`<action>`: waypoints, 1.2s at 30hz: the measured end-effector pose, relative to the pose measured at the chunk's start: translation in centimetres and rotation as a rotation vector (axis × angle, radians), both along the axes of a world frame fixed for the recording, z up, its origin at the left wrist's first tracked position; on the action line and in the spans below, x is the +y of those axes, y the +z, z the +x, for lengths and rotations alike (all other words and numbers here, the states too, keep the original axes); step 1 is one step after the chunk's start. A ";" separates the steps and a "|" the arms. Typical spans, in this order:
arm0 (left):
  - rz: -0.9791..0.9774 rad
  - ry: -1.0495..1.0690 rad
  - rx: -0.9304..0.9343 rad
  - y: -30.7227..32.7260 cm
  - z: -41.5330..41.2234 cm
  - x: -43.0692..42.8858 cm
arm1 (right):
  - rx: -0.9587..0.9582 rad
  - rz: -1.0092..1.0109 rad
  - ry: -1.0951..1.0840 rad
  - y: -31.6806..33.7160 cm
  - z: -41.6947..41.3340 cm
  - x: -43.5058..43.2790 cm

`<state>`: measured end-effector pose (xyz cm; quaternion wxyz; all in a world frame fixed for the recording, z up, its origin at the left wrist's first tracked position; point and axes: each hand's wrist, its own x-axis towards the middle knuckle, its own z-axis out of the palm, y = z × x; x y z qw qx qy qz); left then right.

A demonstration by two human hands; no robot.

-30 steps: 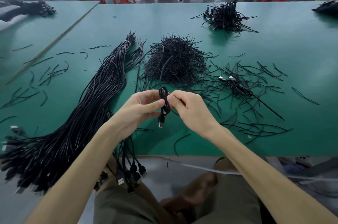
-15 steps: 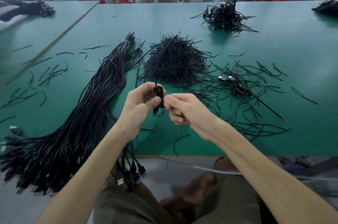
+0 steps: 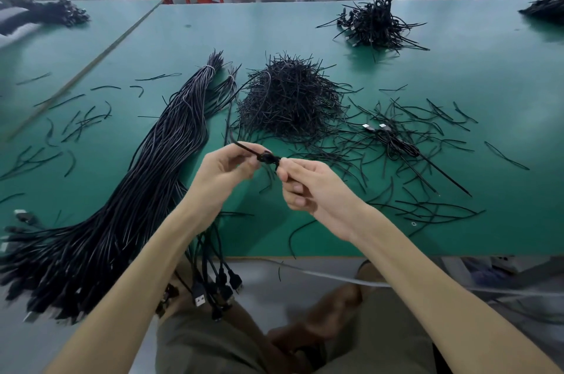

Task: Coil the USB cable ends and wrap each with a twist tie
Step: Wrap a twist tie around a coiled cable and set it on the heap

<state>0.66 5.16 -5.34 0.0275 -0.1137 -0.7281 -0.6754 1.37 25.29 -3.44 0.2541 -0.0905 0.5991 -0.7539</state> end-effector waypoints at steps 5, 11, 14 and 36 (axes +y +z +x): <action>0.043 -0.164 -0.396 1.6 -0.5 -0.6 | 0.273 0.274 -0.011 0.3 -0.1 -0.8; -0.151 -0.324 -0.424 2.7 -0.4 -0.5 | 0.417 0.431 -0.077 -0.7 -0.1 -0.2; -0.092 -0.154 -0.390 2.8 -0.1 1.1 | 0.335 0.451 -0.154 -0.9 -0.3 0.2; -1.279 0.378 -0.267 1.7 -1.9 -0.9 | 0.466 1.624 -0.454 1.3 -10.1 12.3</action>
